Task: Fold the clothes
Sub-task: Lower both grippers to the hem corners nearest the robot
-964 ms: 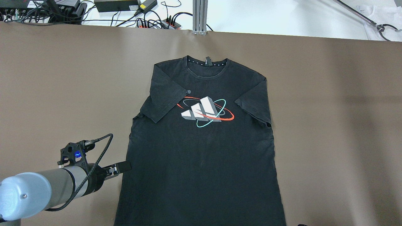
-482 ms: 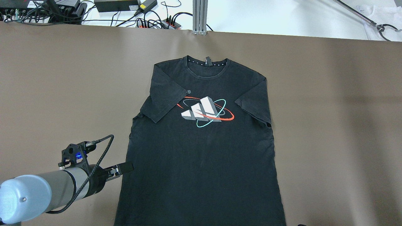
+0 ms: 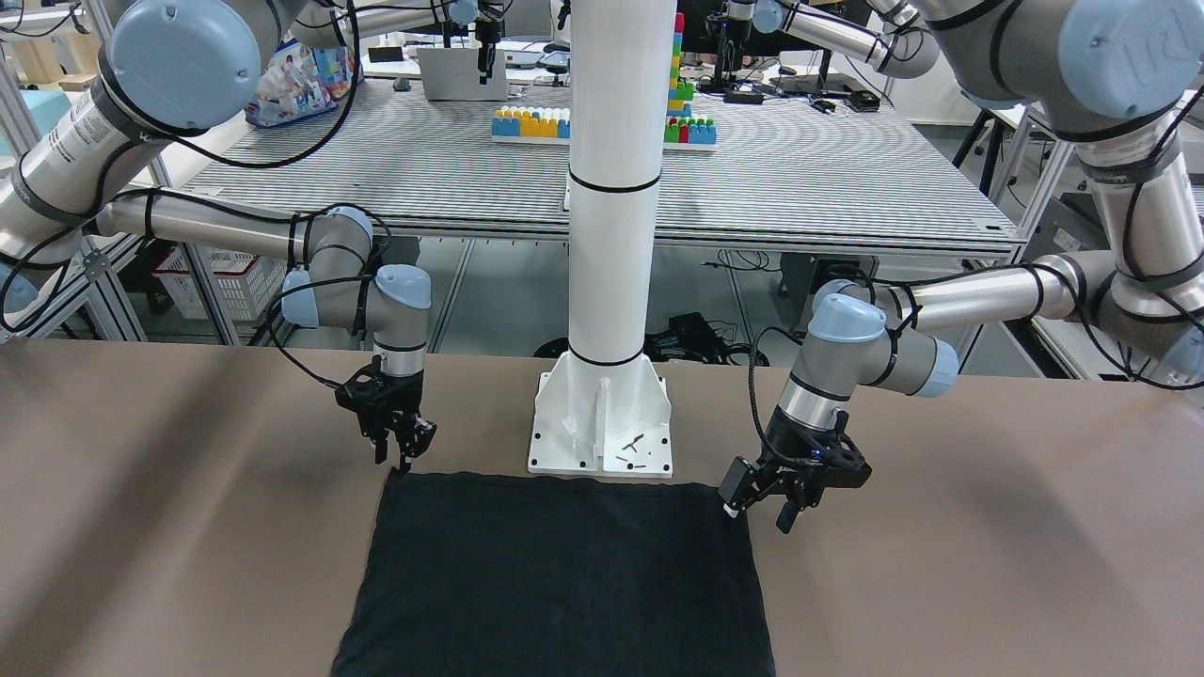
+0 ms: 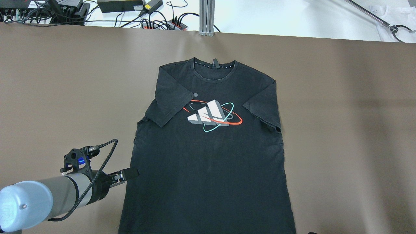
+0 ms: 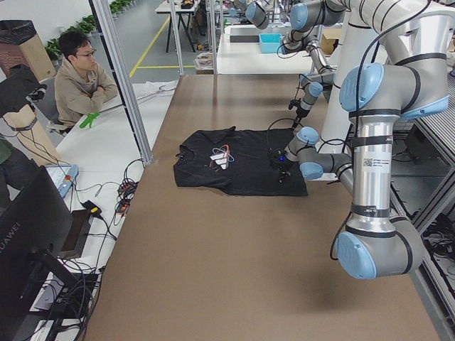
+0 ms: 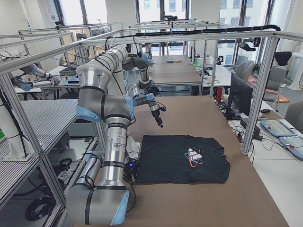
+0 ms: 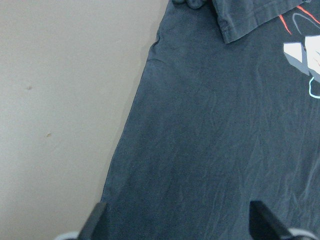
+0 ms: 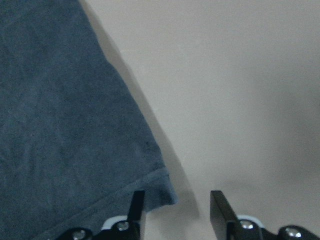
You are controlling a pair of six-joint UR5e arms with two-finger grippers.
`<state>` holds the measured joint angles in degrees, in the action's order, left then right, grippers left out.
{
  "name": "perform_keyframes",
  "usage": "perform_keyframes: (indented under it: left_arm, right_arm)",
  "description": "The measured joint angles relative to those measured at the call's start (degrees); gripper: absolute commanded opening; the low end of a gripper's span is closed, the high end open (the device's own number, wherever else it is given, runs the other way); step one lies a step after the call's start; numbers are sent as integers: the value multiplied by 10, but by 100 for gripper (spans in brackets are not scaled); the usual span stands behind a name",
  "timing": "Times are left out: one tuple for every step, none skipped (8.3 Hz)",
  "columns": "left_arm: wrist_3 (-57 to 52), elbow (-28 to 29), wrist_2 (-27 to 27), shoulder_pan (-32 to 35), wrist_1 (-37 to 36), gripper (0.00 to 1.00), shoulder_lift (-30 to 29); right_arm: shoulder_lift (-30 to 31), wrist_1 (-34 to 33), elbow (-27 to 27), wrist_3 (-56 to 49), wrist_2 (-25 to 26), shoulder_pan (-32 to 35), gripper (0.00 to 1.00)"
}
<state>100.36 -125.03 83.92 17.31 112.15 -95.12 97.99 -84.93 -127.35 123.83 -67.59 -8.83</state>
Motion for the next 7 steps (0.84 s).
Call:
perform_keyframes:
  left_arm:
    - [0, 0, 0, 0, 0, 100, 0]
    - [0, 0, 0, 0, 0, 100, 1]
    - [1, 0, 1, 0, 0, 100, 1]
    - [1, 1, 1, 0, 0, 100, 2]
    - [1, 1, 2, 0, 0, 100, 2]
    - [3, 1, 3, 0, 0, 100, 1]
    - [10, 1, 4, 0, 0, 100, 0]
  right_arm:
    - [0, 0, 1, 0, 0, 0, 8]
    - [0, 1, 3, 0, 0, 0, 0]
    - [-1, 1, 4, -1, -1, 0, 0]
    - [-1, 2, 3, -4, -4, 3, 0]
    - [-2, 2, 1, -5, -5, 5, 0]
    - [-2, 3, -1, -4, -4, 7, 0]
    - [-1, 3, -6, -4, -4, 11, 0]
